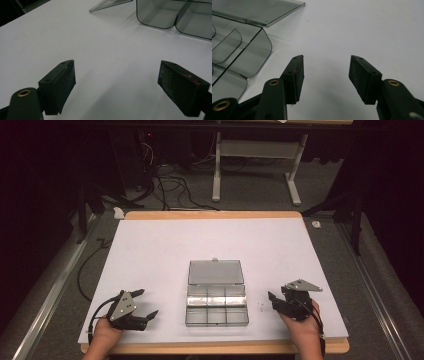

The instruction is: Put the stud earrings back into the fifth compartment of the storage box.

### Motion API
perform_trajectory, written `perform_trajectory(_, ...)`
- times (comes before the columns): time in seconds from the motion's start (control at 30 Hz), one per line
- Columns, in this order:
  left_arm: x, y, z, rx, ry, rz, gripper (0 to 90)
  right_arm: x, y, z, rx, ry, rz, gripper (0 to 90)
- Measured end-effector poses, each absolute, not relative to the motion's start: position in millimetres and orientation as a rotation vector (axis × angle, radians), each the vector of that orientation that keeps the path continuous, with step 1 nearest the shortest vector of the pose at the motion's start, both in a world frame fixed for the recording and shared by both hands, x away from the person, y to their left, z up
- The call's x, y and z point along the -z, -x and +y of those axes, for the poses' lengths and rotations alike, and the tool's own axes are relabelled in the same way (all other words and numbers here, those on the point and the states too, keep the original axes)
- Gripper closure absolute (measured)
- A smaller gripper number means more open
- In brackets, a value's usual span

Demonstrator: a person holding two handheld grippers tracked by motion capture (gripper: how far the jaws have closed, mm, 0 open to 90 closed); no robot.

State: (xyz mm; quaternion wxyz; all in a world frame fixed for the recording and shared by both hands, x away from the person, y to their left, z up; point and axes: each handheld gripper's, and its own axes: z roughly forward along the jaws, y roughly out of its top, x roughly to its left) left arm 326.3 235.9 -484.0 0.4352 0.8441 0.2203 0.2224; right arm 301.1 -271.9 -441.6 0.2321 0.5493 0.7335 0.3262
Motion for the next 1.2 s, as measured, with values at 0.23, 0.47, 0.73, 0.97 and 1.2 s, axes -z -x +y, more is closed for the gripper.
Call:
perform_trajectory(0.23,483.7,-326.7,236.3,-0.545,-2.102,0.553,15.1,442.8,-289.7,-269.8,-0.871,-1.505,2.054,47.7)
perform_trajectory(0.47,483.7,-326.3,237.3,-0.546,-2.088,0.555,15.1,444.2,-290.2,-266.6,-0.827,-1.505,2.073,49.9)
perform_trajectory(0.73,483.5,-324.9,238.7,-0.56,-2.064,0.561,15.1,440.7,-296.4,-265.1,-0.781,-1.518,2.115,49.9)
perform_trajectory(0.97,483.3,-324.8,239.4,-0.56,-2.059,0.563,15.1,440.8,-293.5,-266.7,-0.717,-1.555,2.178,48.9)
perform_trajectory(1.2,483.1,-325.7,240.1,-0.544,-2.053,0.58,15.0,436.5,-295.7,-265.4,-0.651,-1.578,2.255,49.4)
